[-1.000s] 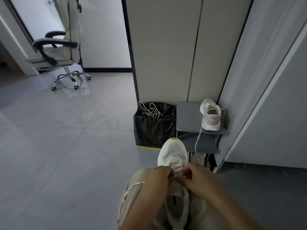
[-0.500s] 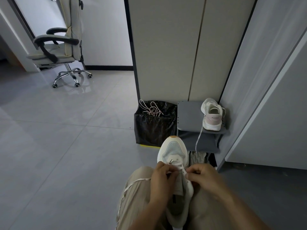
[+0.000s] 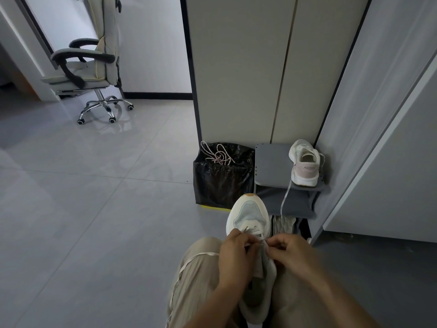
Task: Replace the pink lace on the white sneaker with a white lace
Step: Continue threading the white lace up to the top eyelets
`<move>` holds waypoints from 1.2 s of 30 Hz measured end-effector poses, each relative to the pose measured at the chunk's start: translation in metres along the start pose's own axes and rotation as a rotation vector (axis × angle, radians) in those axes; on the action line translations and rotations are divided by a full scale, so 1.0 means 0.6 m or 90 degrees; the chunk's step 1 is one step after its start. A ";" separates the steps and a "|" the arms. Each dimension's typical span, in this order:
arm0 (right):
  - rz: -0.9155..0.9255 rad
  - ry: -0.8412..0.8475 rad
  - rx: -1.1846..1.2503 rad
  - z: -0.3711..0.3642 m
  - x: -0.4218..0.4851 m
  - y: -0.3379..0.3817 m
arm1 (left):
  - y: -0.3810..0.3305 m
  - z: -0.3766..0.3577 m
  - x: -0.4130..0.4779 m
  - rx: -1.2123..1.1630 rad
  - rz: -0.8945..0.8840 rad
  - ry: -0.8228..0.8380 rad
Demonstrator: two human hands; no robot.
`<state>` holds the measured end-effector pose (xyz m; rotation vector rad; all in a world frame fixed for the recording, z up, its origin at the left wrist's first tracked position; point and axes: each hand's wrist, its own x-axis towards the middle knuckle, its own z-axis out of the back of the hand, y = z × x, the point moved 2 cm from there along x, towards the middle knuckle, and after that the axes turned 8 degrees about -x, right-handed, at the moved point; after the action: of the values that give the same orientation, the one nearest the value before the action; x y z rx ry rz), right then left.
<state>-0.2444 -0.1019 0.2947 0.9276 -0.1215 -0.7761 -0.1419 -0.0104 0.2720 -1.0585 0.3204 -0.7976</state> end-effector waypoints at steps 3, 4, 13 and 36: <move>0.020 0.002 -0.035 -0.003 -0.001 -0.002 | -0.003 -0.003 0.003 0.019 -0.002 0.006; 0.024 0.006 -0.045 -0.003 -0.002 -0.003 | -0.004 -0.004 0.004 0.019 -0.006 0.016; 0.007 -0.045 -0.026 0.005 0.010 -0.015 | -0.008 0.035 0.018 -0.086 -0.012 0.071; 0.063 0.082 -0.215 0.056 0.008 -0.020 | 0.079 0.093 0.000 0.034 0.018 0.041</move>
<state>-0.2610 -0.1320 0.3051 0.6427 0.0758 -0.6194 -0.0886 0.0376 0.2578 -0.9785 0.3663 -0.8111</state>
